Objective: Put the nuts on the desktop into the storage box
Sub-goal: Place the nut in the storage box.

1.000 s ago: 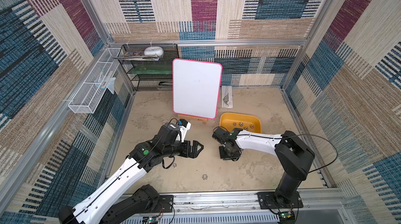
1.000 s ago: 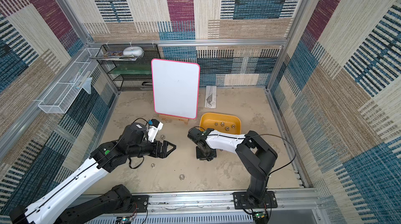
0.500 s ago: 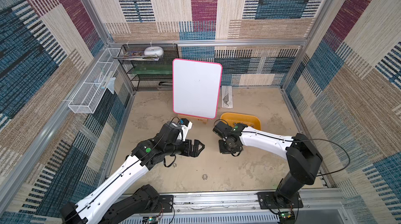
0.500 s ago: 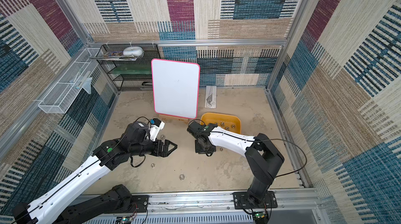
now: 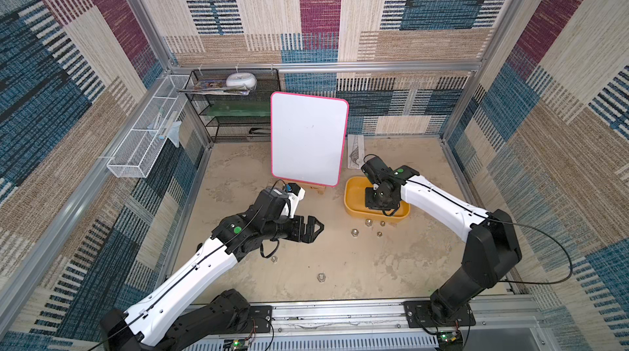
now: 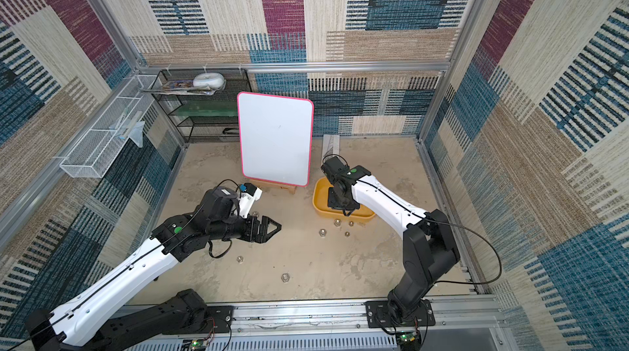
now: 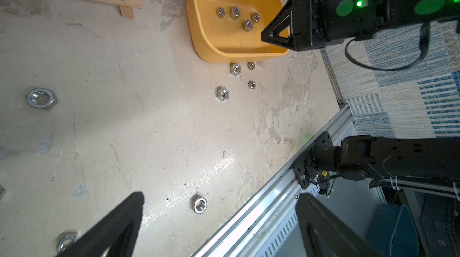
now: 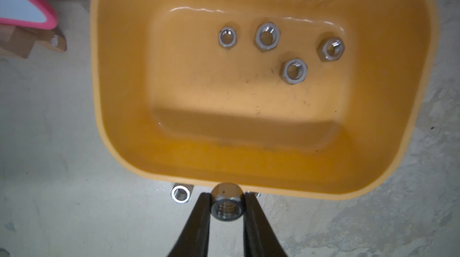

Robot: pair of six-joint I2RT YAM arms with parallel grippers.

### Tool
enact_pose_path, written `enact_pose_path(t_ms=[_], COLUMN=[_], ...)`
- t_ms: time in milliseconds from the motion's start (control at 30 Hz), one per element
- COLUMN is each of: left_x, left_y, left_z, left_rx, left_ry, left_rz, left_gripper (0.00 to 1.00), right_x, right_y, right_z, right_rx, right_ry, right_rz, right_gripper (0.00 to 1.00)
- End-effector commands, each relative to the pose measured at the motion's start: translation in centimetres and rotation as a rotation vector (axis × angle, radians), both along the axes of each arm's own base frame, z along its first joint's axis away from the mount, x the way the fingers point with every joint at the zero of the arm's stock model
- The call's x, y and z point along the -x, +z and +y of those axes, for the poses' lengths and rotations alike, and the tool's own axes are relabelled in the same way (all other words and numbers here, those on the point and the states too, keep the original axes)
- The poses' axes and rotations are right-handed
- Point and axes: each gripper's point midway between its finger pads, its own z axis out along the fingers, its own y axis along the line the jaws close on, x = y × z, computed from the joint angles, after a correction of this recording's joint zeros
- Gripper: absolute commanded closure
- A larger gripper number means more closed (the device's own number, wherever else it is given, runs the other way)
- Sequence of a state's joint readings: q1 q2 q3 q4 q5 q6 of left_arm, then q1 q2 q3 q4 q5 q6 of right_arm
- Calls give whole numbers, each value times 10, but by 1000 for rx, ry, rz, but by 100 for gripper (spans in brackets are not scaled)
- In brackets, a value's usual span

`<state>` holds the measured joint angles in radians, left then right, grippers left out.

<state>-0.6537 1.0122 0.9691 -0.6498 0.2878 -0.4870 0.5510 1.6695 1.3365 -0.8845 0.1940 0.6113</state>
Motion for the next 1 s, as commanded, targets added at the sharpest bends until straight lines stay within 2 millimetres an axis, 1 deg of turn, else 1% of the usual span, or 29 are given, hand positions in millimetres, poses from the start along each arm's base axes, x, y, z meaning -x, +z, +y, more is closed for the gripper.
enact_pose_path(t_ms=[0, 133, 333, 467, 533, 600, 667, 767, 867, 933, 967], left_x=[-4, -5, -8, -9, -10, -11, -11, -12, -14, -15, -15], left_y=[8, 9, 9, 8, 7, 6, 5, 4, 2, 1, 0], left_z=[-4, -3, -2, -3, -3, -4, -5, -6, -6, -8, -9], left_rx=[18, 10, -9, -12, -14, -14, -15, -17, -20, -14, -12], left_ry=[-10, -7, -4, -3, -3, -4, -5, -7, -4, -8, -10], left_rz=[-27, -32, -37, -40, -37, -34, -32, -33, -35, -34, -31], left_gripper=[0, 0, 0, 0, 0, 0, 0, 0, 0, 0, 0], right_x=[-20, -40, -53, -57, -59, -61, -62, -62, -50, -35, -28], right_y=[-9, -30, -65, -76, -78, -75, -67, -48, -27, -15, -12], right_z=[-5, -9, -12, -13, -13, -12, -13, -16, -21, -24, -25], right_rx=[22, 24, 41, 36, 37, 40, 40, 42, 23, 0, -7], right_ry=[41, 40, 41, 39, 38, 39, 38, 29, 17, 6, 5], right_rz=[-5, 16, 75, 89, 91, 88, 75, 46, 15, -3, -4], right_gripper=[75, 75, 74, 73, 66, 61, 58, 57, 58, 59, 60])
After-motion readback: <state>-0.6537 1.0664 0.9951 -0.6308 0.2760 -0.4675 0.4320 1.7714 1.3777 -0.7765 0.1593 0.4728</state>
